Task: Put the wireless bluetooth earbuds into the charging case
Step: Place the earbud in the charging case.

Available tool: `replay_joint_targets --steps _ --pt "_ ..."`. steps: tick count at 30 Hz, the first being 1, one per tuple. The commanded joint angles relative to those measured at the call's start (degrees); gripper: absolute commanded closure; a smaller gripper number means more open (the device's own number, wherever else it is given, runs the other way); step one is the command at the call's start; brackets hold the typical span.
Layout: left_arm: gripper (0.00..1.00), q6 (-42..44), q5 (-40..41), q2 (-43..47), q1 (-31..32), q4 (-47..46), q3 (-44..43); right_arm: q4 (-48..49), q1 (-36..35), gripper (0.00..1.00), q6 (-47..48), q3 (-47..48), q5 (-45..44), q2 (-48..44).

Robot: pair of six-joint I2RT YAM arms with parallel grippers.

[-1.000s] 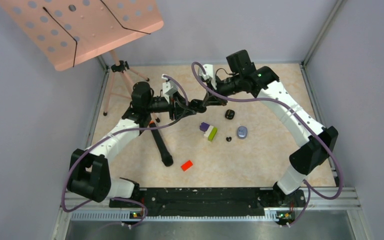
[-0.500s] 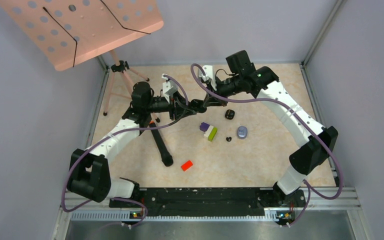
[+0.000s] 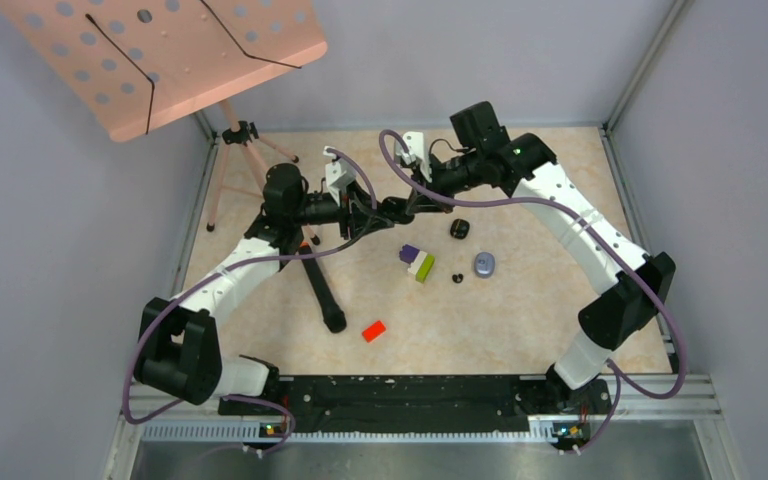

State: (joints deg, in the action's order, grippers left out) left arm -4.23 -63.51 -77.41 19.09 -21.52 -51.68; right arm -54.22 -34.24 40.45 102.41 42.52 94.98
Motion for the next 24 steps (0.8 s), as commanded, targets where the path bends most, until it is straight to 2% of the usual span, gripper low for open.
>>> replay_joint_targets --steps 1,3,10,15,20,24 --pt "1.00 -0.47 0.56 -0.11 0.01 -4.26 -1.08 -0.24 -0.92 0.96 -0.27 -0.11 0.50 -0.47" --pt "1.00 -0.22 0.58 -0.11 0.07 -3.90 -1.06 -0.19 -0.96 0.88 -0.43 0.33 0.28 -0.63" --pt "1.00 1.19 0.83 -0.20 0.07 -2.31 -1.19 -0.76 -0.84 0.75 -5.02 5.80 -0.69 -4.21" --pt "1.00 1.72 1.28 0.02 0.06 -0.65 -1.23 -3.19 0.66 0.71 -9.34 9.18 -0.38 -7.49" --pt "1.00 1.68 2.15 0.50 -0.12 2.16 -1.11 -3.32 3.57 0.73 -9.04 -2.45 -0.57 -13.37" --pt "1.00 0.25 3.70 1.48 -0.53 3.56 0.06 1.32 7.15 0.77 -11.06 -15.20 -1.69 -17.18"
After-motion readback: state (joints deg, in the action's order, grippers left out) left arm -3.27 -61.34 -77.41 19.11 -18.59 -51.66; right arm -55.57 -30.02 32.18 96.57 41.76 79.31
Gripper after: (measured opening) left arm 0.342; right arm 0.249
